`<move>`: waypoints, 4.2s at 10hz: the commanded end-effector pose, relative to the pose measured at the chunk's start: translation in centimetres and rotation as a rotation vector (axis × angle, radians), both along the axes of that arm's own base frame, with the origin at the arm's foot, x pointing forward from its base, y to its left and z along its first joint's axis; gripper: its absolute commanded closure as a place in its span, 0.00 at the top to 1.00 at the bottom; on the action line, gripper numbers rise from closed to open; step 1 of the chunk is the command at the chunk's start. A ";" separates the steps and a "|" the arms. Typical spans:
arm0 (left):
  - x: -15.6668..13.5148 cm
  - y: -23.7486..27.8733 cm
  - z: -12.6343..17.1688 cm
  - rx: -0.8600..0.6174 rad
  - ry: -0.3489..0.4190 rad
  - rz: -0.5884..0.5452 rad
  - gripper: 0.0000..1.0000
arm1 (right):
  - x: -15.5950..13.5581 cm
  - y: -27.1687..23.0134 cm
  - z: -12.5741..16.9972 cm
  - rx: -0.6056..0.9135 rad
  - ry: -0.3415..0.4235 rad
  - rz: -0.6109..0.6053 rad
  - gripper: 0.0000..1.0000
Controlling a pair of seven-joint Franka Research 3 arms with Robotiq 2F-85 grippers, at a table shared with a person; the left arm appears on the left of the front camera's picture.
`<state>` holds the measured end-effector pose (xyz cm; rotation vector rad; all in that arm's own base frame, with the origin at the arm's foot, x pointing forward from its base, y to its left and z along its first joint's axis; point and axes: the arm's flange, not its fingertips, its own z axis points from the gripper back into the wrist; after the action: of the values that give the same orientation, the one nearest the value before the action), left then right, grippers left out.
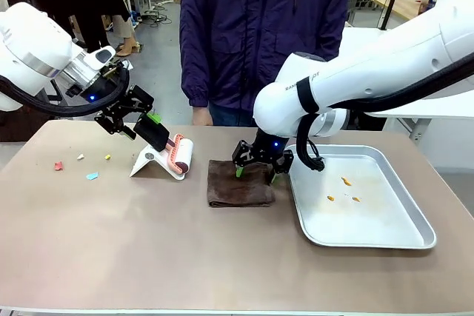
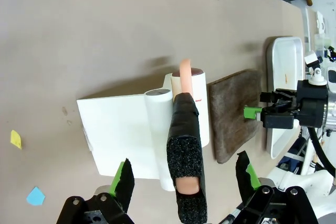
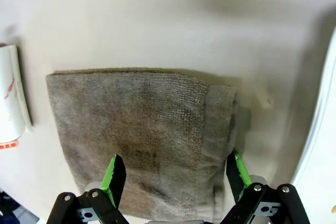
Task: Clean the surface of the table.
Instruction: Hold the Lint Roller with your left hand and the towel with your right hand.
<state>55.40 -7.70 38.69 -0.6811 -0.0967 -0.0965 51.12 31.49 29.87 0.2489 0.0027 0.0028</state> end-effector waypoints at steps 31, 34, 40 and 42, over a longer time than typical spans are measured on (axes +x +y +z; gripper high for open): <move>-4.1 10.0 4.3 -0.706 0.163 -0.207 0.17 | -2.4 -8.1 3.7 1.014 0.075 0.109 0.00; -9.2 15.6 4.0 -0.921 0.280 -0.256 0.17 | -7.8 -10.4 4.4 1.247 0.134 -0.021 0.00; -17.0 26.4 1.8 -0.974 0.081 0.122 0.17 | -16.5 -28.3 8.7 1.291 0.000 -0.303 0.00; -18.1 30.3 1.8 -0.827 -0.019 0.148 0.17 | -17.7 -33.0 10.1 1.214 -0.034 -0.376 0.00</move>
<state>37.62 22.25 40.15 -1.5716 -0.1489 0.1249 36.68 -1.10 38.92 1.5008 -0.0965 -0.3409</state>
